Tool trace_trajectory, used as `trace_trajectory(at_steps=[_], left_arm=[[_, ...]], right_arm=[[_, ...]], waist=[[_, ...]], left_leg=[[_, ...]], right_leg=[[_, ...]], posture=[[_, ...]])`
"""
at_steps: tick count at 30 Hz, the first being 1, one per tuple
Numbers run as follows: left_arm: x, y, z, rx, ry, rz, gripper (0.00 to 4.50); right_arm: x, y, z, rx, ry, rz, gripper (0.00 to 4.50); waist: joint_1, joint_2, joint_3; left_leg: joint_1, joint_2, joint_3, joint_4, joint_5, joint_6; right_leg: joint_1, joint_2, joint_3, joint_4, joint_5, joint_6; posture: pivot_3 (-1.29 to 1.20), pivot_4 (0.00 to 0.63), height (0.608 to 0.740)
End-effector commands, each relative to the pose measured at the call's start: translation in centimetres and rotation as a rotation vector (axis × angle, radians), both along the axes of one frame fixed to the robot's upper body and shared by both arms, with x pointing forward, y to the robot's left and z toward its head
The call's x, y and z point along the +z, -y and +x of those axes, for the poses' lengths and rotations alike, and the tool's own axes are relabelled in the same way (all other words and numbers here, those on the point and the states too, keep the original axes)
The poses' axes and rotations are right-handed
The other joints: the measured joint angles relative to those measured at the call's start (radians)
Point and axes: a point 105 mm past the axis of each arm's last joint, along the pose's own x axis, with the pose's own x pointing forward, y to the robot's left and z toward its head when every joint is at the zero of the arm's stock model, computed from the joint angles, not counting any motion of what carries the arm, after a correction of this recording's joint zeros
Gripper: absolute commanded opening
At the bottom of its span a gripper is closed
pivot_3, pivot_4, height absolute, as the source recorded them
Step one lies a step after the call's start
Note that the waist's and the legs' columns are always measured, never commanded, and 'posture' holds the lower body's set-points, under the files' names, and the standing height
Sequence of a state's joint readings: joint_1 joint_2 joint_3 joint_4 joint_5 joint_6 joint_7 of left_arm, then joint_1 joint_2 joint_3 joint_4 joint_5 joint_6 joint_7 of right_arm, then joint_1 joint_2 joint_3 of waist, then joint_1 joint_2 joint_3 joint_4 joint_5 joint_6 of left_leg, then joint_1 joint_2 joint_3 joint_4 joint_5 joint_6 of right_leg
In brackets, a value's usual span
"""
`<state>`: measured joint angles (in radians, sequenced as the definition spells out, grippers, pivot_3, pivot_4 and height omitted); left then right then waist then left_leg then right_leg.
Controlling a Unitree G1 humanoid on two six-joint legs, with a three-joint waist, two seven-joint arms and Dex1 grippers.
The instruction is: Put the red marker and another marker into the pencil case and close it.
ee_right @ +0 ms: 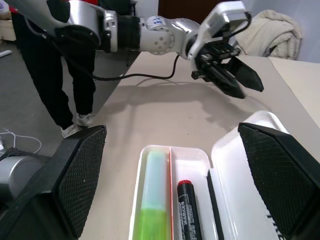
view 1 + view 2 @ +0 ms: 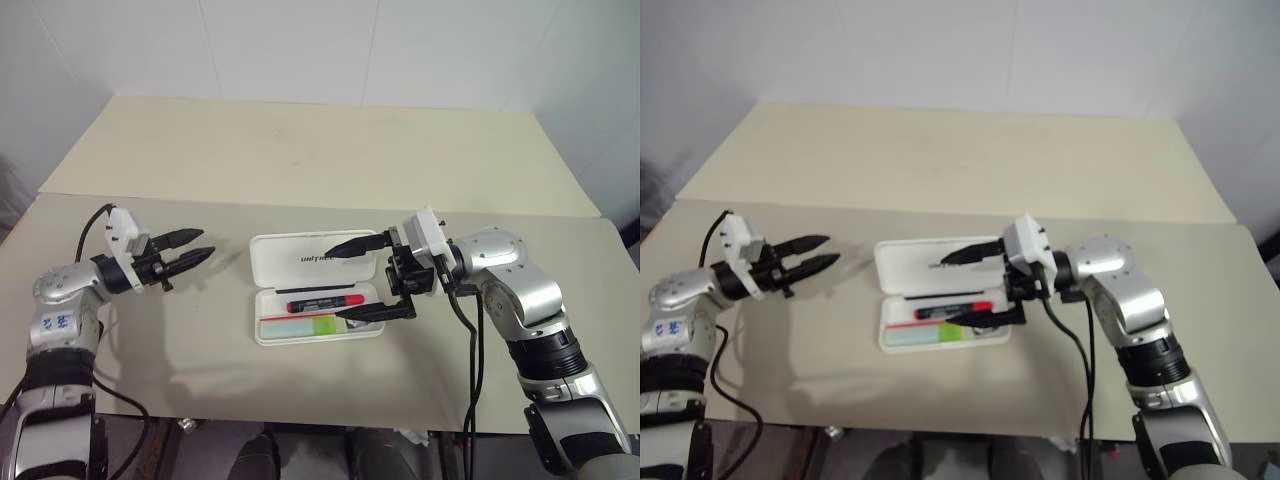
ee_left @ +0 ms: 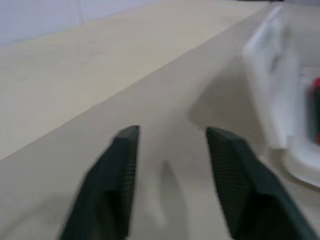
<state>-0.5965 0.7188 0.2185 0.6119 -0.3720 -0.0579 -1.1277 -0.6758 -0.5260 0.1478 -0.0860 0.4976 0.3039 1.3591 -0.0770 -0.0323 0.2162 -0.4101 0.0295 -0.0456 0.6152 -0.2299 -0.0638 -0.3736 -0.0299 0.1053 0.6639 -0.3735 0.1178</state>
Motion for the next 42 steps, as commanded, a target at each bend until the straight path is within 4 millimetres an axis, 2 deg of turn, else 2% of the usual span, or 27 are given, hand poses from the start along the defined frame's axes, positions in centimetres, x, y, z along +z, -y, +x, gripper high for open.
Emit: trace_trajectory(at_steps=[1,3,4,7,9,14,20,26,30,33,37,42], left_arm=[[0.5,-0.2,1.1,0.006,0.008,0.041,0.88],[0.5,-0.1,2.3,0.016,-0.018,0.037,0.19],[0.5,0.0,2.7,0.021,-0.023,0.039,0.01],[0.9,0.3,3.7,0.029,-0.011,0.045,0.01],[1.2,0.9,4.1,0.017,-0.005,0.044,0.01],[1.7,2.9,5.1,-0.026,-0.013,0.038,0.01],[1.7,5.4,5.4,-0.121,-0.053,0.026,0.01],[1.5,8.1,4.5,-0.309,-0.085,0.029,0.01],[1.4,9.6,3.0,-0.474,-0.083,0.064,0.01],[1.3,10.2,2.2,-0.564,-0.078,0.085,0.01],[1.1,11.4,1.2,-0.661,-0.066,0.127,0.01],[0.4,12.9,-0.2,-0.757,-0.064,0.172,0.01]], right_arm=[[0.8,0.7,0.3,-0.029,0.016,0.044,4.50],[0.1,1.4,0.9,-0.068,-0.035,0.020,4.50],[0.0,1.6,1.1,-0.081,-0.053,0.021,4.50],[-0.3,2.3,1.7,-0.115,-0.111,0.030,4.50],[-1.3,3.0,2.3,-0.165,-0.154,-0.018,4.50],[-1.5,4.4,3.3,-0.229,-0.111,0.004,4.50],[-1.3,4.6,3.6,-0.257,-0.064,0.009,4.50],[-0.7,5.8,3.7,-0.283,-0.039,0.022,4.50],[1.0,8.6,4.4,-0.326,-0.051,0.127,4.50],[-0.1,10.3,5.2,-0.373,-0.058,0.034,4.50],[-0.5,12.2,5.9,-0.381,-0.061,0.010,4.50],[-0.5,13.0,5.6,-0.329,-0.085,0.020,4.50]], waist=[[0.000,0.000,0.000],[0.003,0.000,0.000],[0.006,0.000,0.000],[0.008,0.000,0.000],[0.014,0.000,0.000],[0.024,0.000,0.000],[0.024,0.000,0.000],[0.023,0.000,0.000],[0.025,0.000,0.000],[0.026,0.000,0.000],[0.025,0.000,0.000],[0.018,0.001,0.001]], left_leg=[[0.000,0.000,0.000,0.000,0.000,0.000],[0.000,0.000,0.000,0.000,0.000,-0.001],[0.000,0.000,0.000,0.000,0.000,-0.001],[-0.001,-0.001,0.000,0.002,0.000,-0.001],[-0.001,-0.001,0.000,0.002,0.000,-0.001],[-0.002,0.000,0.000,0.004,0.000,-0.001],[-0.003,-0.001,0.000,0.008,0.000,-0.001],[-0.004,-0.001,0.000,0.011,0.000,-0.001],[-0.004,-0.001,0.000,0.012,0.000,-0.001],[-0.004,-0.001,0.000,0.013,0.000,-0.001],[-0.004,-0.001,0.000,0.013,0.000,-0.001],[-0.004,0.000,0.000,0.013,0.000,-0.001]], right_leg=[[0.000,0.001,0.000,0.000,0.000,0.000],[-0.001,0.001,0.000,0.001,0.000,0.000],[-0.001,0.002,0.000,0.001,0.000,0.000],[-0.001,0.001,0.000,0.002,0.000,0.000],[-0.001,0.001,0.000,0.002,0.000,0.000],[-0.002,0.002,0.000,0.003,0.000,0.000],[-0.002,0.002,0.000,0.006,0.000,0.001],[-0.002,0.002,0.000,0.008,0.000,0.001],[-0.002,0.003,0.000,0.010,0.000,0.001],[-0.002,0.003,0.000,0.009,0.000,0.001],[-0.002,0.003,0.000,0.010,0.000,0.001],[-0.002,0.003,0.002,0.009,0.000,0.001]], posture=[[0.00,0.150,0.740],[0.00,0.150,0.740],[0.00,0.150,0.740],[0.00,0.150,0.740],[0.00,0.150,0.740],[0.00,0.150,0.740],[0.00,0.150,0.740],[0.00,0.150,0.740],[0.00,0.150,0.740],[0.00,0.150,0.740],[0.00,0.150,0.740],[0.00,0.150,0.740]])
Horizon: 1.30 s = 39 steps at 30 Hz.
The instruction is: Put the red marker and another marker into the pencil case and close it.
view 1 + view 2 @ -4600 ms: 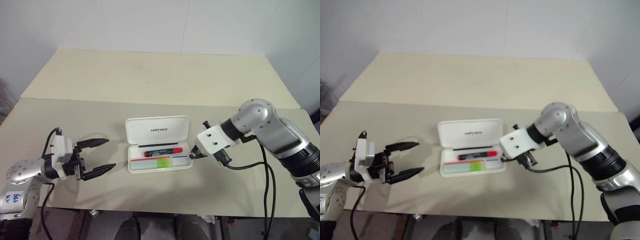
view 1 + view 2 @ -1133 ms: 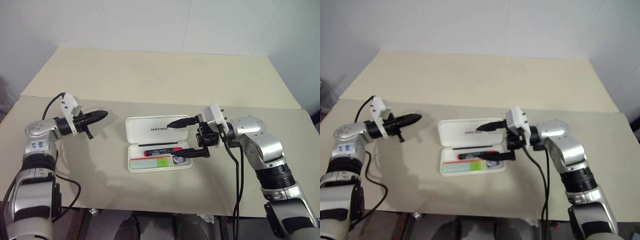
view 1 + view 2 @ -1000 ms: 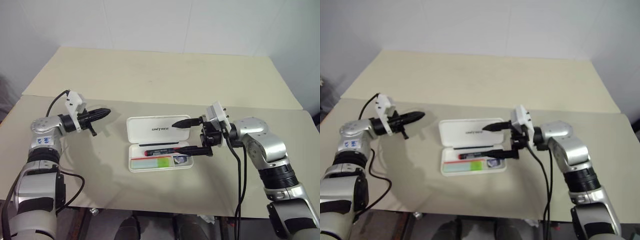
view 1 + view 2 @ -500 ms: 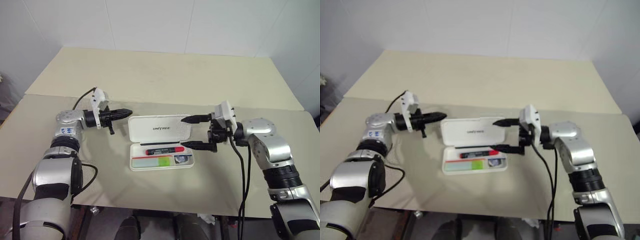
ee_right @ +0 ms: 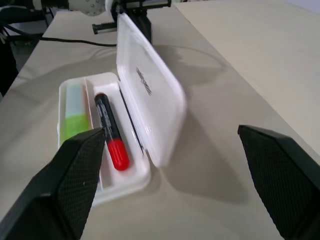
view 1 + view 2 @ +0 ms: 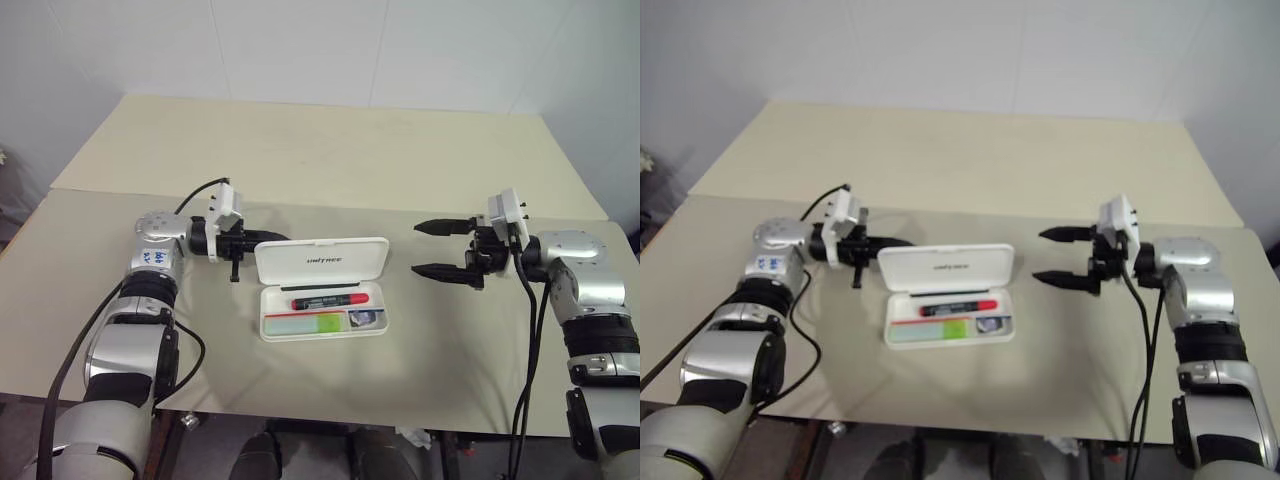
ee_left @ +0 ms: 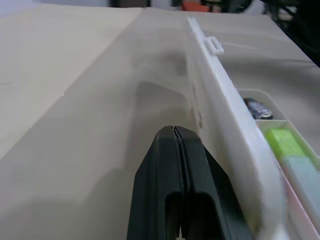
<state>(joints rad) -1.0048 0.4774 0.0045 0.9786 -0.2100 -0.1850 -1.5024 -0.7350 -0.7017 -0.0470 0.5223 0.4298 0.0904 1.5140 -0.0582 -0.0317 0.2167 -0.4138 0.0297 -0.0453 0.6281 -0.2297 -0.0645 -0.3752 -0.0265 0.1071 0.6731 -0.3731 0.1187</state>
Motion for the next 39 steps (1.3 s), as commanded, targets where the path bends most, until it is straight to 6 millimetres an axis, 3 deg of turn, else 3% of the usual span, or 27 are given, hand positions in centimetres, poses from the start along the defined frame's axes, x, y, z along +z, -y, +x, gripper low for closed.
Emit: trace_trajectory(at_steps=[1,8,16,23,29,34,39], left_arm=[[0.0,1.1,-2.2,-0.180,0.009,0.033,0.01],[-1.7,2.8,-4.4,-0.297,-0.014,0.094,0.01],[-3.9,3.4,-4.6,-0.333,-0.012,0.222,0.01],[-5.3,2.9,-4.4,-0.376,0.047,0.396,0.01],[-6.6,1.8,-4.3,-0.438,0.144,0.559,0.01],[-6.3,1.8,-4.0,-0.427,0.169,0.537,0.01],[-4.3,2.3,-3.2,-0.326,0.207,0.397,0.01]], right_arm=[[1.5,0.5,-0.8,0.064,0.039,0.029,4.50],[2.0,0.2,-2.6,0.153,0.035,0.042,4.50],[2.6,0.7,-4.0,0.189,0.058,0.074,4.50],[1.8,0.7,-5.3,0.235,0.037,0.078,4.50],[1.7,0.4,-4.7,0.238,0.060,0.069,4.50],[1.8,0.0,-4.0,0.235,0.076,0.061,4.50],[2.0,-0.3,-3.5,0.244,0.089,0.060,4.50]], waist=[[0.000,0.000,0.000],[0.004,0.000,0.000],[0.006,0.000,0.000],[0.007,0.000,0.000],[0.001,0.001,0.000],[0.001,0.002,-0.001],[0.002,0.002,0.000]], left_leg=[[0.000,0.000,0.000,0.000,0.000,0.000],[0.000,0.001,0.000,0.002,0.000,0.000],[0.001,0.000,0.000,0.002,0.000,0.000],[0.001,-0.001,0.000,0.003,0.000,0.001],[0.012,0.000,0.000,0.001,-0.001,0.001],[0.012,0.000,0.000,0.002,0.000,0.003],[0.011,0.000,0.000,0.001,0.000,0.003]], right_leg=[[0.000,0.000,0.000,0.000,0.000,0.000],[0.000,-0.001,0.001,0.001,0.000,0.000],[0.002,-0.001,0.001,0.000,0.000,0.000],[0.003,0.000,0.002,-0.001,0.000,0.001],[0.017,0.001,0.002,-0.009,0.002,0.003],[0.017,0.000,0.003,-0.010,0.004,0.004],[0.016,0.000,0.003,-0.010,0.004,0.004]], posture=[[0.00,0.150,0.740],[0.00,0.150,0.740],[0.00,0.150,0.740],[0.00,0.150,0.740],[0.00,0.150,0.740],[0.00,0.150,0.740],[0.00,0.150,0.740]])
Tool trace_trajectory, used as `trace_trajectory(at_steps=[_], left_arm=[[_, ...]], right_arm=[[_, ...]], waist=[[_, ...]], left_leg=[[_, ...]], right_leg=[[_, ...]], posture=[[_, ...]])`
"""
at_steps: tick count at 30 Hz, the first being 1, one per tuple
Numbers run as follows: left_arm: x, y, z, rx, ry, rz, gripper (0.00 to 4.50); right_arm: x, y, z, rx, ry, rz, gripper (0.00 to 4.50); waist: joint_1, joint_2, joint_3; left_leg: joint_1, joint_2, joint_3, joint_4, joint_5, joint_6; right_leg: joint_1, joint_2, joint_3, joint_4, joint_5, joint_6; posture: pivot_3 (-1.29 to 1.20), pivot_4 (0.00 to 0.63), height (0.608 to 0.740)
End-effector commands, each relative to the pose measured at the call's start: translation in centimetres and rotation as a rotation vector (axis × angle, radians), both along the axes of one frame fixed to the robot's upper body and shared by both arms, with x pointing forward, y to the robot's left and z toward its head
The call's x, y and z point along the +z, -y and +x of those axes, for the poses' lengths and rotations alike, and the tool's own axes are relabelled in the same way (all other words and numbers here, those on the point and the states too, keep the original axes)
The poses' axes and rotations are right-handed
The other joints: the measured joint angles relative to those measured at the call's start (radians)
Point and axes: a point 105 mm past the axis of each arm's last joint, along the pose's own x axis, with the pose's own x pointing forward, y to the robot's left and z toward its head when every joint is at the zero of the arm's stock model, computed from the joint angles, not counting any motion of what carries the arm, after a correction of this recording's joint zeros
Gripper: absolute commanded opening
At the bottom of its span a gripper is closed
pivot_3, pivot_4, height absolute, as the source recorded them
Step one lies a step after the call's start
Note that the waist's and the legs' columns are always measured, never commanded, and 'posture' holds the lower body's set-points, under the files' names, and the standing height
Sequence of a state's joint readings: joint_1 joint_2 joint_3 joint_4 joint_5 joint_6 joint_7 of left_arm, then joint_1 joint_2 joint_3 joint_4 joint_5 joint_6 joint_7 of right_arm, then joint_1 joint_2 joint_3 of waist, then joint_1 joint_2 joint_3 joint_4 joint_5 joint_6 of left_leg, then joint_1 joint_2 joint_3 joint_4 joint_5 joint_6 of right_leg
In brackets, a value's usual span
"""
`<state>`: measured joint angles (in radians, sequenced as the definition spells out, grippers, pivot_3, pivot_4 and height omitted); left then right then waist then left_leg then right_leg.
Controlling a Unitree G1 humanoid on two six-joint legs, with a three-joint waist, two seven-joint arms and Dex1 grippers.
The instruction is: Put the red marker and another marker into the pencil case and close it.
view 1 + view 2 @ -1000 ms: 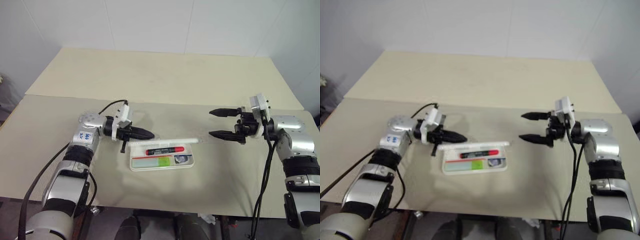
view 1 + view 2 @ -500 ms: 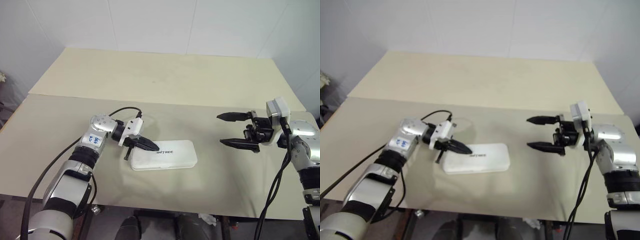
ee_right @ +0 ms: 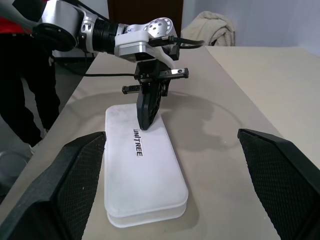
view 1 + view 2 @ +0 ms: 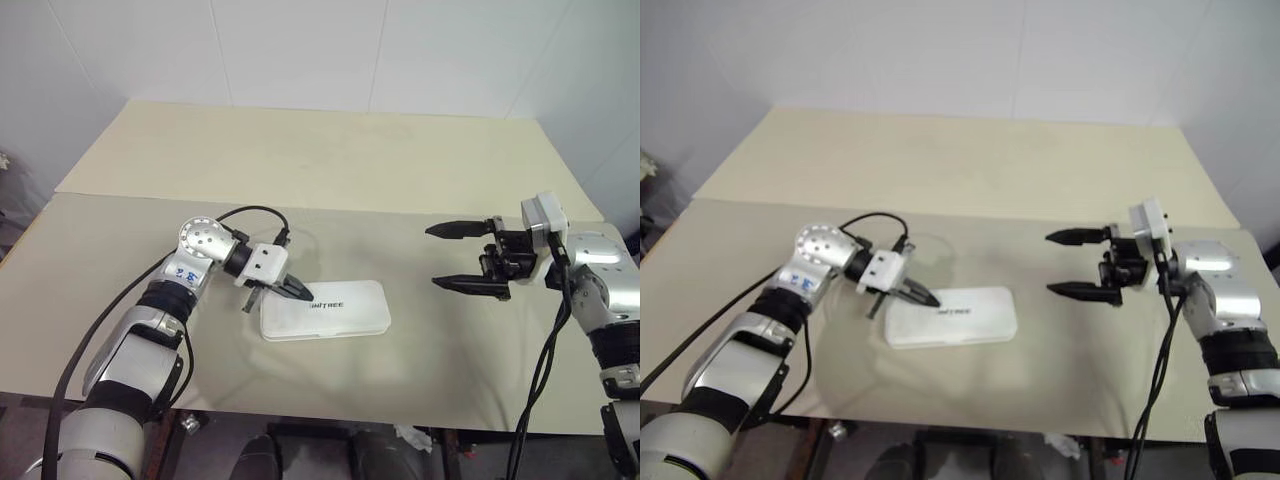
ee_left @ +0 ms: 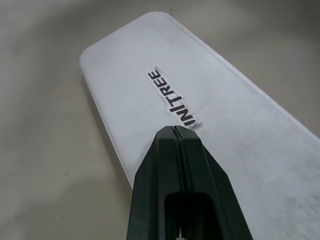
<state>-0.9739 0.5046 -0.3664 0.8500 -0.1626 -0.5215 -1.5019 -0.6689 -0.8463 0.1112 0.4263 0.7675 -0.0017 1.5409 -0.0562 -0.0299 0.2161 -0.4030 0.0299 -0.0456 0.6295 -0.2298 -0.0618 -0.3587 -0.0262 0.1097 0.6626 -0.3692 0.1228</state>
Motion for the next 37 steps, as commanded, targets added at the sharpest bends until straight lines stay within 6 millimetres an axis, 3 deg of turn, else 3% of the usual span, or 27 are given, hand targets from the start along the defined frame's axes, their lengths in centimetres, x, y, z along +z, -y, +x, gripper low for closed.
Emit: trace_trajectory(at_steps=[1,4,7,9,16,22,27,37], left_arm=[[0.3,-0.8,-0.3,0.022,-0.059,-0.050,0.01],[3.4,-0.7,0.0,0.076,-0.061,-0.273,0.01],[4.9,-2.1,-0.8,0.096,-0.069,-0.377,0.01],[6.0,-3.1,-2.0,0.080,-0.083,-0.455,0.39],[6.7,-6.7,-5.2,0.189,-0.056,-0.537,2.60],[6.1,-7.5,-7.1,0.305,-0.057,-0.571,4.46],[5.9,-8.2,-8.5,0.352,-0.056,-0.575,4.46],[5.8,-8.7,-8.9,0.409,-0.044,-0.549,4.46]], right_arm=[[0.6,-0.2,-0.5,0.077,0.035,-0.012,4.50],[0.7,-0.4,-0.5,0.086,0.028,-0.004,4.50],[0.7,-0.4,-0.4,0.086,0.025,-0.012,4.50],[0.7,-0.4,-0.2,0.081,0.028,-0.011,4.50],[0.8,-0.5,0.6,0.066,0.038,-0.003,4.50],[0.9,-0.5,1.6,0.037,0.034,0.002,4.50],[1.1,-0.7,2.3,0.028,0.028,0.003,4.50],[1.2,-2.3,2.8,0.066,0.037,0.044,4.50]], waist=[[0.000,0.000,0.000],[-0.001,0.001,0.001],[0.001,0.001,0.001],[0.000,0.001,0.001],[-0.006,0.001,0.001],[-0.001,0.002,0.001],[-0.001,0.002,0.002],[-0.004,0.002,0.002]], left_leg=[[0.000,0.000,0.000,0.000,0.000,0.000],[-0.003,0.001,0.000,0.000,0.000,0.000],[-0.006,0.003,-0.001,-0.001,0.000,0.000],[-0.007,0.003,-0.001,-0.002,0.000,0.000],[-0.005,0.003,-0.002,-0.001,-0.001,0.001],[-0.004,0.003,-0.002,-0.002,-0.001,0.001],[-0.004,0.002,-0.001,-0.003,-0.001,0.002],[-0.004,0.002,0.001,-0.007,-0.001,0.002]], right_leg=[[0.000,0.000,0.000,0.000,0.000,0.000],[-0.003,-0.001,0.000,0.000,0.000,0.000],[-0.007,-0.001,0.000,0.000,0.000,0.000],[-0.008,-0.002,0.000,0.000,0.000,0.000],[-0.008,-0.003,0.003,0.000,0.000,0.000],[-0.006,-0.005,0.002,0.000,-0.001,-0.001],[-0.004,-0.007,0.001,-0.002,-0.001,-0.001],[-0.006,-0.010,0.000,-0.004,-0.001,-0.001]], posture=[[0.00,0.150,0.740],[0.00,0.150,0.740],[0.00,0.150,0.740],[0.00,0.150,0.740],[0.00,0.150,0.740],[0.00,0.150,0.740],[0.00,0.150,0.740],[0.00,0.150,0.740]])
